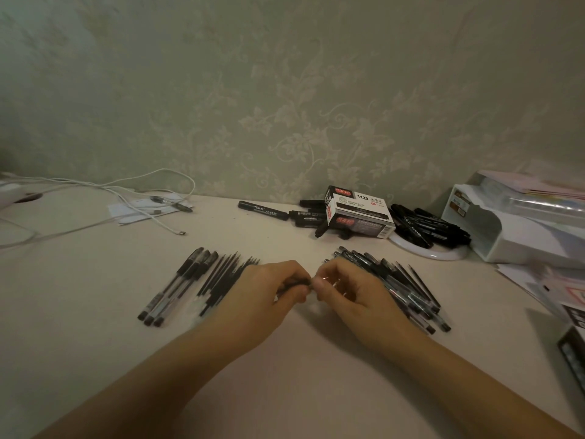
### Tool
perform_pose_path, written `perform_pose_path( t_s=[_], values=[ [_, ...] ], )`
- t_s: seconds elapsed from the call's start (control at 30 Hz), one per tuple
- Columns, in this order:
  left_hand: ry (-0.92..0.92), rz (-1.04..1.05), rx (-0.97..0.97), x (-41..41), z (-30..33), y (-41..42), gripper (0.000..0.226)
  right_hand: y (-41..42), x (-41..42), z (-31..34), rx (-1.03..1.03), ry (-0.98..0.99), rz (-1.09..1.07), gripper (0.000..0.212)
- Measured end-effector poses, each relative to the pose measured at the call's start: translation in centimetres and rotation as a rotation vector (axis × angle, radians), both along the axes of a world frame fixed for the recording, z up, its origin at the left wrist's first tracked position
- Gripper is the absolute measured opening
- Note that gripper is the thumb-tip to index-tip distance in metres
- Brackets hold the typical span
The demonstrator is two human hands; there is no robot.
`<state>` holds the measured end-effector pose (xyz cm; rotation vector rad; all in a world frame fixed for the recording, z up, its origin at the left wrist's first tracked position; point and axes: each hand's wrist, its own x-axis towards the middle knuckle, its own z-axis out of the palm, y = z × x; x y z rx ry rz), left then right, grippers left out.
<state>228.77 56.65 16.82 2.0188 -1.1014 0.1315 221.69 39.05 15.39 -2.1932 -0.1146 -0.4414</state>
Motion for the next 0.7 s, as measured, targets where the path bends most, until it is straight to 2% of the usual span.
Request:
perform_pose_path(
  t_s=[0.07,0.23,0.43,0.5,0.6,0.7],
  values=[
    [0.011,0.003,-0.007,-0.1,0.1,0.1,0.010,0.0,0.0,-0.1,-0.024,0.009,0.019,0.014],
    [-0.048,-0.005,0.005,-0.3,0.6,0.1,0.008,-0.2,0.0,0.0,0.054,0.019,0.094,0.022],
    [-0.096,0.019,0.009,-0.2,0.4,0.0,0.007,0.1,0.2,-0.2,0.094,0.059,0.057,0.025],
    [-0.069,0.048,-0.007,0.1,0.2,0.0,0.007,0.3,0.2,-0.3,0.027,-0.001,0.003,0.023],
    [-0.027,0.133,-0.024,0.7,-0.1,0.3,0.005,0.0,0.5,-0.3,-0.243,-0.109,-0.181,0.016],
    [0.003,0.202,-0.015,1.2,-0.3,0.7,0.007,-0.4,0.6,-0.7,-0.452,-0.087,-0.252,0.030]
  ],
)
